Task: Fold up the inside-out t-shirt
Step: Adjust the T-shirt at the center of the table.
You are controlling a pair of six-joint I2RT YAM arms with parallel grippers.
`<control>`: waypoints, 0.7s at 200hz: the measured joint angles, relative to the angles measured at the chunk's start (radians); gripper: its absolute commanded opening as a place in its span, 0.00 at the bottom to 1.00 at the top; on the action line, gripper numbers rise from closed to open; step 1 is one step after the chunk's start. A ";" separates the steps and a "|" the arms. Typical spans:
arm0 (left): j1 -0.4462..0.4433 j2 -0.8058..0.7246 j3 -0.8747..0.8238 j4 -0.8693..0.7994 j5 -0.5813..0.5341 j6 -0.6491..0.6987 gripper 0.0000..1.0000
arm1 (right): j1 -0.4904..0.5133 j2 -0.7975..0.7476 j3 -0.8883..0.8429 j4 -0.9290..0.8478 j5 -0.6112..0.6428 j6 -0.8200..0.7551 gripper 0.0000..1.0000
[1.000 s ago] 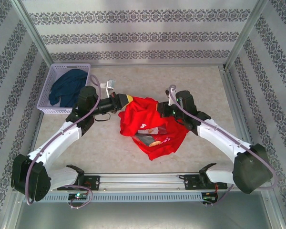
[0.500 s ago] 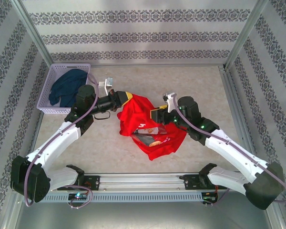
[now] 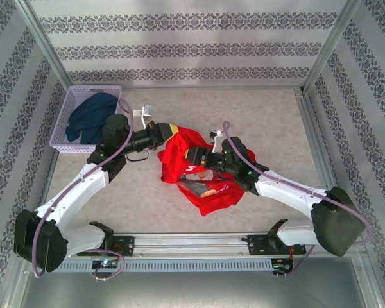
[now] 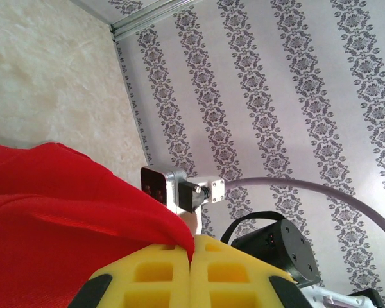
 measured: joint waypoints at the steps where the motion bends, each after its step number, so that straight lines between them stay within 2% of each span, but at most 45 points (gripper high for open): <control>1: 0.000 0.000 0.000 0.000 0.000 0.000 0.00 | 0.000 0.001 0.000 0.000 0.001 0.003 0.50; 26: 0.000 0.000 0.000 -0.007 0.000 0.010 0.00 | -0.009 0.007 0.000 0.014 0.019 0.010 0.16; 44: 0.000 -0.001 0.000 -0.022 -0.006 0.016 0.00 | -0.034 0.002 -0.003 0.012 0.044 -0.022 0.00; 75: 0.008 -0.024 0.000 -0.093 -0.059 0.048 0.00 | -0.077 -0.069 -0.050 0.000 0.060 -0.116 0.00; 121: 0.021 -0.077 0.008 -0.356 -0.287 0.228 0.00 | -0.132 -0.193 -0.081 -0.033 -0.039 -0.354 0.00; 140: 0.022 -0.044 0.012 -0.424 -0.316 0.301 0.10 | -0.139 -0.218 -0.081 -0.034 -0.104 -0.436 0.00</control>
